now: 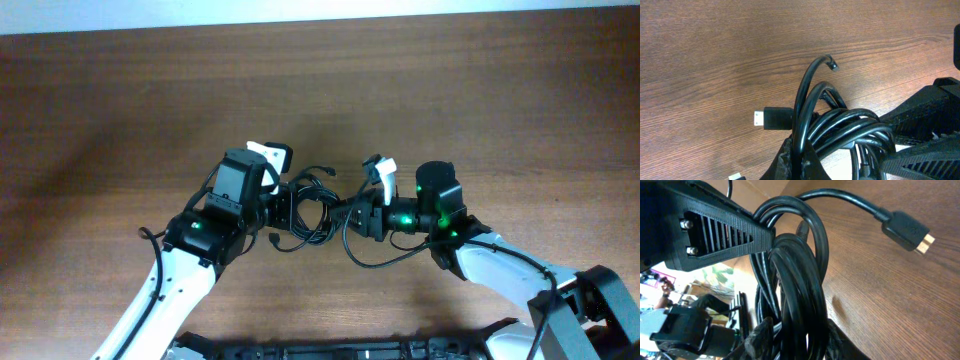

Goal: Untangle cables

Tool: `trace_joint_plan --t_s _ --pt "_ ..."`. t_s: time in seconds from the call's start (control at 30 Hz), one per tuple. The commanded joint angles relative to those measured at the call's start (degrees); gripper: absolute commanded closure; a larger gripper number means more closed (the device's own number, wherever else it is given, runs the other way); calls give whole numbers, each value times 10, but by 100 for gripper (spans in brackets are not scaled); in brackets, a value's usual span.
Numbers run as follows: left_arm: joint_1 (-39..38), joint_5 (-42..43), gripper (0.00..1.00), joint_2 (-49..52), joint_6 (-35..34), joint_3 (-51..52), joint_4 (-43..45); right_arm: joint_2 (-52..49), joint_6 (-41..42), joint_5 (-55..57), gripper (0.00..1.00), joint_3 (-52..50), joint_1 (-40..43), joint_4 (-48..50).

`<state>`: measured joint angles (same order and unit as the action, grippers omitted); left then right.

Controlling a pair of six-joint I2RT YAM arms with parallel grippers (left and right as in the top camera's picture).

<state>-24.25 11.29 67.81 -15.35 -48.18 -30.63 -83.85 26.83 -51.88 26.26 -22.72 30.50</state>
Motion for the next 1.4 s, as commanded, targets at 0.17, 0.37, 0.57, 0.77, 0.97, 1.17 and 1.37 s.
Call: trace_joint_plan --t_s 0.17,0.37,0.57,0.77,0.97,1.17,1.37 --pt "2 -10 41 12 45 -9 40 -2 2 -4 96 4 -7 -13" --pt "1 16 39 19 167 -12 27 -2 -11 -56 96 4 -7 -12" --pt "2 9 60 60 176 -12 8 -2 -28 -90 96 4 -7 -11" --pt "2 2 100 82 176 -12 11 -2 -30 -90 96 4 -7 -11" --pt "3 -177 100 82 -5 -12 12 -2 -30 -90 96 4 -7 -11" --pt "64 -190 100 82 -181 -12 9 -2 -30 -90 96 4 -7 -12" --pt "104 -166 100 82 -205 -12 -20 -2 -30 -75 96 4 -7 -12"
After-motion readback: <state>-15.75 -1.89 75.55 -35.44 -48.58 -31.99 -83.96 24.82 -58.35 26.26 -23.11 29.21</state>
